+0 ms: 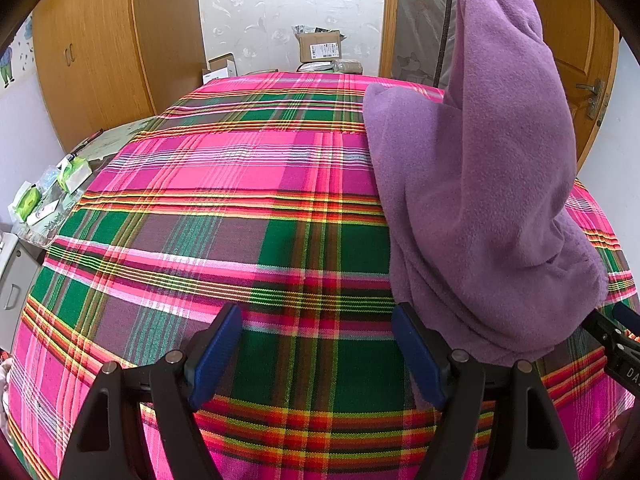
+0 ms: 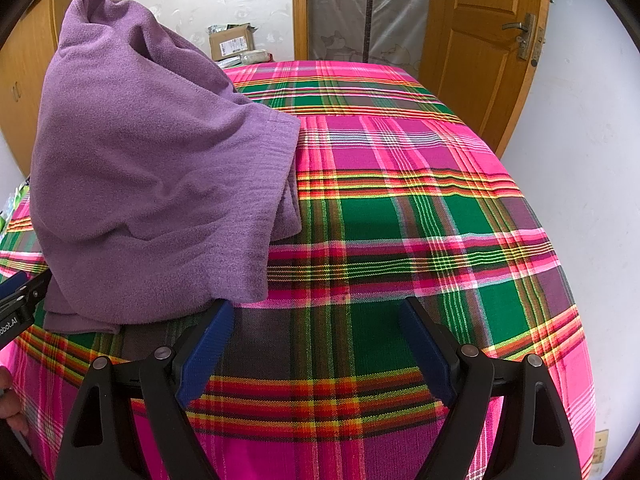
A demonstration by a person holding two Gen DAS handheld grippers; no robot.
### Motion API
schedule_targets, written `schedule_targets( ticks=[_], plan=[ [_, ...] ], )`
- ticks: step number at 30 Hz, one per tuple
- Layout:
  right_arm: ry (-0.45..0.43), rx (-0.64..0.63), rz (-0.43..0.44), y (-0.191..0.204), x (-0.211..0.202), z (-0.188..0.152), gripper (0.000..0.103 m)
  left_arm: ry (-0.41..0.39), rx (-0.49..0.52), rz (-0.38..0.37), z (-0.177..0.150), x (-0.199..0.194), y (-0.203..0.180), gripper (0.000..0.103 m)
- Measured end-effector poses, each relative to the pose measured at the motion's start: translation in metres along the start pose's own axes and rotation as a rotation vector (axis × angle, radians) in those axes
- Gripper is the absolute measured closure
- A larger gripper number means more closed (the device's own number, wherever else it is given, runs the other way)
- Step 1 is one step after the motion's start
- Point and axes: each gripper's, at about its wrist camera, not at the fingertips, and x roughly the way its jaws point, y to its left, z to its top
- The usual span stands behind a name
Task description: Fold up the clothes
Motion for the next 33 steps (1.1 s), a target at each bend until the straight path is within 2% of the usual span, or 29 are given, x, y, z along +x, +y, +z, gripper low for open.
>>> schedule_targets(
  ticks=[13,22,33],
  plan=[
    [0.0,0.001,-0.002,0.0,0.0,0.001,0.018,0.0,0.001,0.003,0.001,0.001,0.0,0.024],
    [0.001,0.046,-0.032,0.005,-0.001,-0.001,0.017,0.001,0.0,0.007,0.001,0.002,-0.001,0.024],
    [0.004,-0.035,0.033,0.036,-0.003,-0.003,0.016,0.001,0.0,0.011,0.001,0.002,0.0,0.024]
  ],
)
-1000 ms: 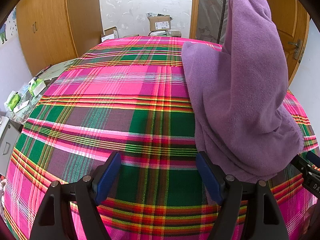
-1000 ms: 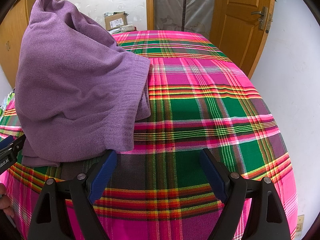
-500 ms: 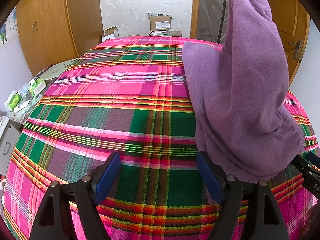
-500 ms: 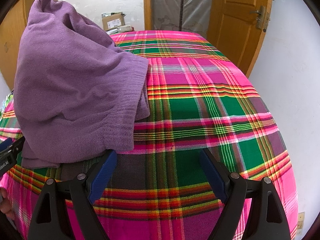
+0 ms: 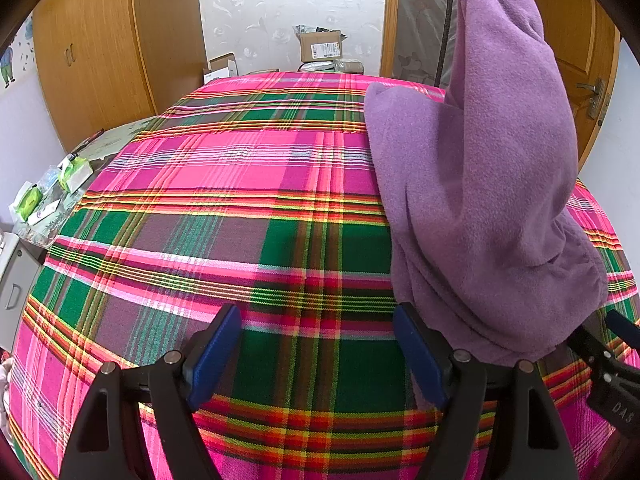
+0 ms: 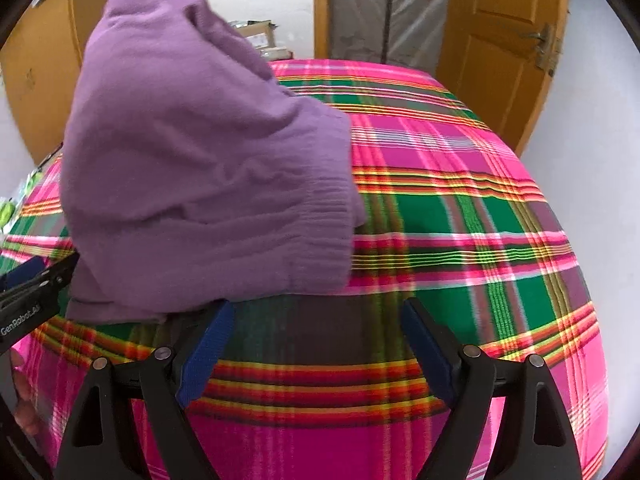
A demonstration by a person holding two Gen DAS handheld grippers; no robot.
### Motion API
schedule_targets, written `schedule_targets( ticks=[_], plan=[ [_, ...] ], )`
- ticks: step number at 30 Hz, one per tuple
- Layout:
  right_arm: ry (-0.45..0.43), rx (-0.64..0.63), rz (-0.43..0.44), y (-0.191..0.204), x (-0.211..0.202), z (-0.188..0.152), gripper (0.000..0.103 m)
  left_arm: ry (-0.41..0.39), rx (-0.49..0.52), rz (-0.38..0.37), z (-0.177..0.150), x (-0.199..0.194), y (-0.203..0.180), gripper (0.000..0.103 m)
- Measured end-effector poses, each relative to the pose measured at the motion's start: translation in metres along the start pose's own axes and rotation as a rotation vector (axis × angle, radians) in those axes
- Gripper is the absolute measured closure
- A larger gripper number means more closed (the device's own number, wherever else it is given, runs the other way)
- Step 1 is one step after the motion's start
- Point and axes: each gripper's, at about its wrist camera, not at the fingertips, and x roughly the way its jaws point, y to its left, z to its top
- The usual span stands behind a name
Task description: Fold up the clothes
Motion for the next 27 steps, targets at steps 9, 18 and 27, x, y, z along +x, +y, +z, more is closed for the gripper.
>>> schedule_targets(
  ticks=[9,18,27],
  plan=[
    [0.005,0.022,-0.021,0.0039,0.0034,0.0012,0.011,0.0,-0.001,0.0,0.0002,0.0005,0.0004,0.024],
    [0.005,0.027,-0.025,0.0044,0.0033,0.0008,0.01,0.0,-0.002,0.001,0.0004,0.0008,0.001,0.024],
    [0.007,0.03,-0.027,0.0044,0.0034,0.0004,0.009,0.0,-0.002,0.002,0.0004,0.0009,0.0011,0.024]
  ],
)
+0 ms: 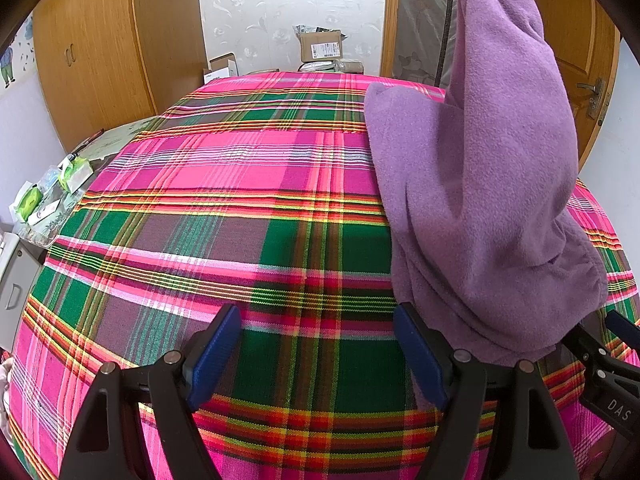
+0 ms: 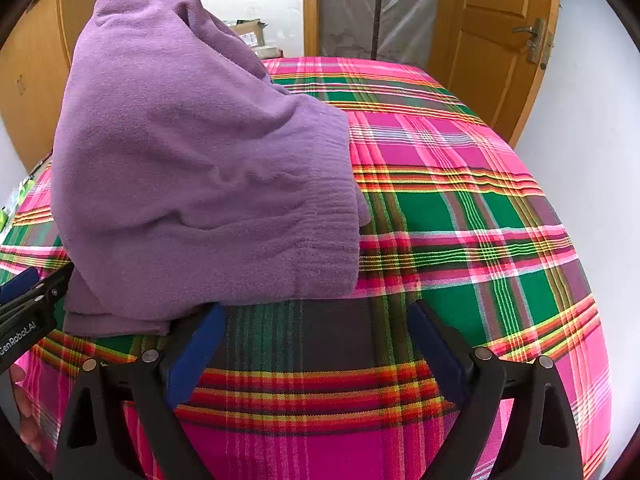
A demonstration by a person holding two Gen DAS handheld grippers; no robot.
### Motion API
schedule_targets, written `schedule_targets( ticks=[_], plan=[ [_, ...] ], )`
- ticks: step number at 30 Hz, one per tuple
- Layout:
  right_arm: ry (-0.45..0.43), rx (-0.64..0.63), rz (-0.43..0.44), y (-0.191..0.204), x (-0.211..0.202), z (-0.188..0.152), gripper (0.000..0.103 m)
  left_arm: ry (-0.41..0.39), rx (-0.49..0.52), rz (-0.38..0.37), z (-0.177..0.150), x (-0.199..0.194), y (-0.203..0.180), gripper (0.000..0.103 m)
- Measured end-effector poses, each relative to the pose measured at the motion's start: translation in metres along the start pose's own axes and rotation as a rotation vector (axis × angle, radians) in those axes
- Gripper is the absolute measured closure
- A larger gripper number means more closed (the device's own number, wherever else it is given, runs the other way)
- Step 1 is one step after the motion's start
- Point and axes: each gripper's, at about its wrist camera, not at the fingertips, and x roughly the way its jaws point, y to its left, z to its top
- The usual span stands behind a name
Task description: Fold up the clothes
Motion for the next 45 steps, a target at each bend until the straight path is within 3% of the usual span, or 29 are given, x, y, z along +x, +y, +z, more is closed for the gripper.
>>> schedule_targets(
  ticks=[37,40,43,45],
  plan=[
    [0.007,-0.002,0.008,-0.001,0.002,0.002,0.004,-0.001,0.003,-0.006,-0.001,-0.002,0.0,0.024],
    [0.007,-0.011,0.017,-0.001,0.002,0.002,0.004,-0.009,0.027,-0.033,-0.002,-0.004,0.0,0.03],
    [0.006,-0.027,0.037,-0.003,0.001,0.001,0.004,-0.031,0.078,-0.08,-0.005,-0.011,-0.005,0.044],
    [-0.002,-0.029,0.062,-0.007,-0.001,0.001,0.007,-0.067,0.14,-0.09,-0.008,-0.019,-0.012,0.046]
  ],
)
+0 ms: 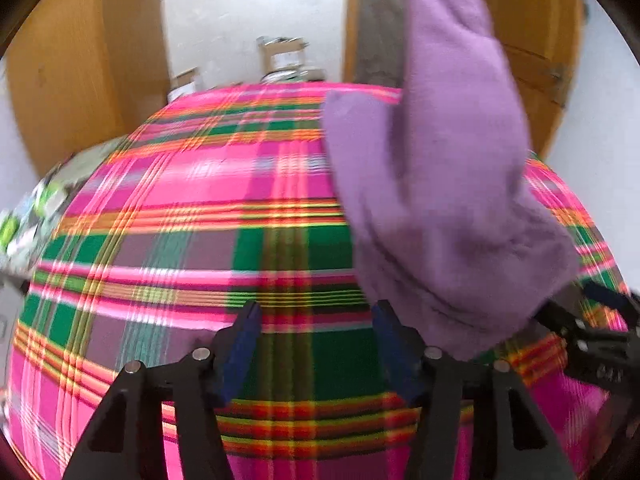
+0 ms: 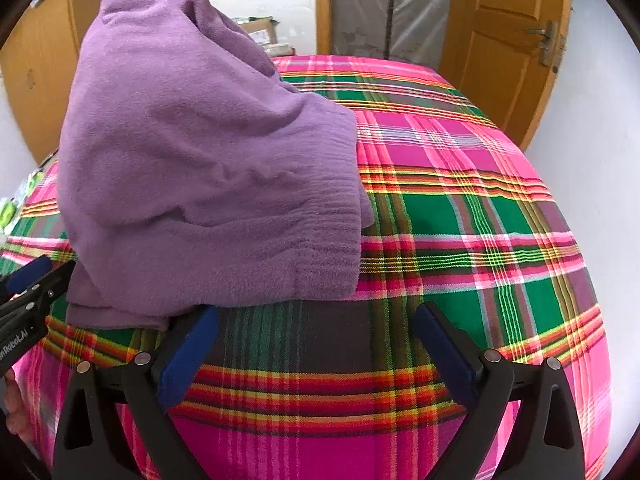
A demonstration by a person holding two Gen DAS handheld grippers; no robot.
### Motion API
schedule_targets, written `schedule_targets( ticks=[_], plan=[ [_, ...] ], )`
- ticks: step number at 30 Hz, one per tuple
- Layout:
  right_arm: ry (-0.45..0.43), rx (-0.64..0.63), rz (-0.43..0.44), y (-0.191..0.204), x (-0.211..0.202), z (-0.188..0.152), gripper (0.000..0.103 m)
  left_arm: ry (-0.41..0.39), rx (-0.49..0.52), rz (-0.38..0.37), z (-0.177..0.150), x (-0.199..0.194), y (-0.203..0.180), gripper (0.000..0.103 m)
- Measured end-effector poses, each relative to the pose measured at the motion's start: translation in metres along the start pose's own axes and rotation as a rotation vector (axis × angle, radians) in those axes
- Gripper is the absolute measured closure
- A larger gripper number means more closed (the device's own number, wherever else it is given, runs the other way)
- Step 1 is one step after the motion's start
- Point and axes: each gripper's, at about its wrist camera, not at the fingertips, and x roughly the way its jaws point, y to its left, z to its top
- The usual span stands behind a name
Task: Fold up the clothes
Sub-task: 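Grasp the lilac garment with the left gripper while the right gripper grasps its ribbed cuff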
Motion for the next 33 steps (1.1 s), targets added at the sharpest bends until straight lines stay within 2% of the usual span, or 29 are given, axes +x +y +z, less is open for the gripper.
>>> schedule_targets(
  ticks=[4,6,8,11,15,22,31,33],
  plan=[
    [-0.034,0.049,0.07,-0.017,-0.007,-0.002,0.018,-0.102,0.161,-0.05,-0.001,-0.023,-0.023,0.046],
    [-0.044,0.071,0.094,-0.026,-0.01,-0.002,0.031,-0.125,0.231,-0.101,-0.001,-0.031,-0.037,0.046],
    [-0.05,0.093,0.121,-0.035,-0.013,-0.002,0.037,-0.139,0.304,-0.138,-0.002,-0.035,-0.053,0.046],
    [-0.049,0.116,0.141,-0.046,-0.014,-0.002,0.053,-0.15,0.425,-0.183,-0.003,-0.036,-0.08,0.046],
    [-0.049,0.164,0.195,-0.059,-0.014,-0.002,0.062,-0.185,0.545,-0.192,0.005,-0.034,-0.113,0.046],
    [-0.066,0.253,0.225,-0.079,-0.019,-0.007,0.065,-0.207,0.648,-0.228,0.02,-0.021,-0.152,0.046],
    [-0.085,0.261,0.174,-0.094,-0.021,-0.01,0.065,-0.188,0.759,-0.115,0.029,0.015,-0.186,0.046],
    [-0.084,0.255,0.174,-0.094,-0.021,-0.01,0.065,-0.162,0.759,-0.145,0.031,0.02,-0.186,0.055]
  ],
)
